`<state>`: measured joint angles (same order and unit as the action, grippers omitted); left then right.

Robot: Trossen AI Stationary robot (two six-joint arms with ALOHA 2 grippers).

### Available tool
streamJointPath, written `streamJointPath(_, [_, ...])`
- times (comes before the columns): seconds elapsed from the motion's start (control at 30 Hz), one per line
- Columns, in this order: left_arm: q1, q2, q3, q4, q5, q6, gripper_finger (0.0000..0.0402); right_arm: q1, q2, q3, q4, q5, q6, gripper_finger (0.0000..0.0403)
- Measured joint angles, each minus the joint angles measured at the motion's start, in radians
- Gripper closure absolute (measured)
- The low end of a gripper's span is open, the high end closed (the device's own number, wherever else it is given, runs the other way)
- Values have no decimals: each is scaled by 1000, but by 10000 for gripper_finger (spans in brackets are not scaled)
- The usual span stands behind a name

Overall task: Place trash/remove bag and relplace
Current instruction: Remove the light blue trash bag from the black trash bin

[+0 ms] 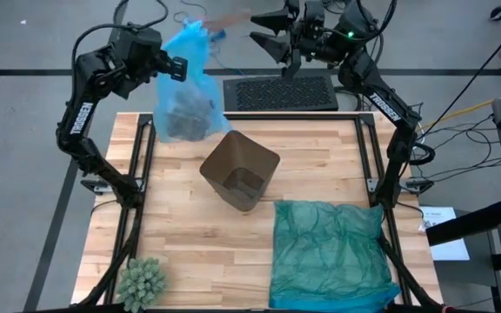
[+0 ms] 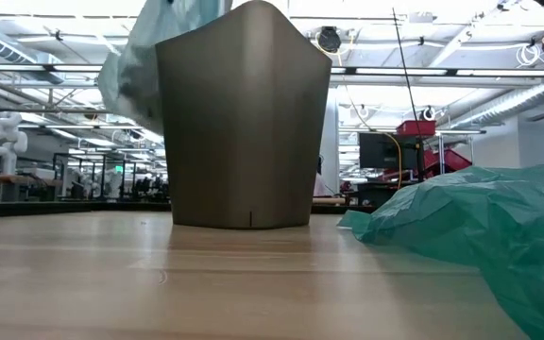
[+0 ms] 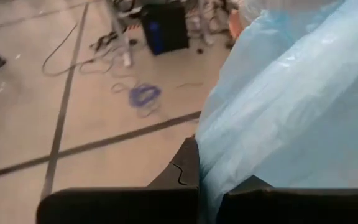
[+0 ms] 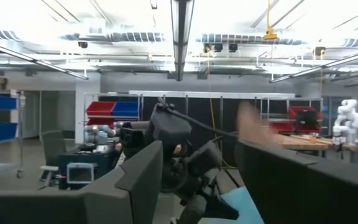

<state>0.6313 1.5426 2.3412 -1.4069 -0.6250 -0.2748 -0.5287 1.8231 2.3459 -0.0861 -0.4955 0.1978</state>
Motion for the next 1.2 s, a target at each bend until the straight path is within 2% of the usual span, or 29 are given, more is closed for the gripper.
streamJointPath(0.2, [4,-8,-131,-7,3,-60,401,-9,-5,0,-4,-4,-1,206])
streamJointPath(0.5, [4,-40,-458,226,78,-92,401,-9,-29,0,-75,-7,-29,206])
streamJointPath(0.67, [16,-66,-605,229,83,-138,402,-9,-43,0,-117,-7,-30,206])
streamJointPath(0.8, [24,-116,-725,291,83,-180,401,-9,-46,0,-134,-7,-29,206])
streamJointPath(0.9, [50,-151,-811,294,84,-207,402,-9,-46,0,-148,-7,-28,206])
streamJointPath(1.07, [108,-198,-940,255,166,-219,402,-8,-47,0,-157,-7,-27,206])
streamJointPath(1.2, [134,-204,-978,221,173,-225,402,-8,-47,0,-165,-7,-27,206])
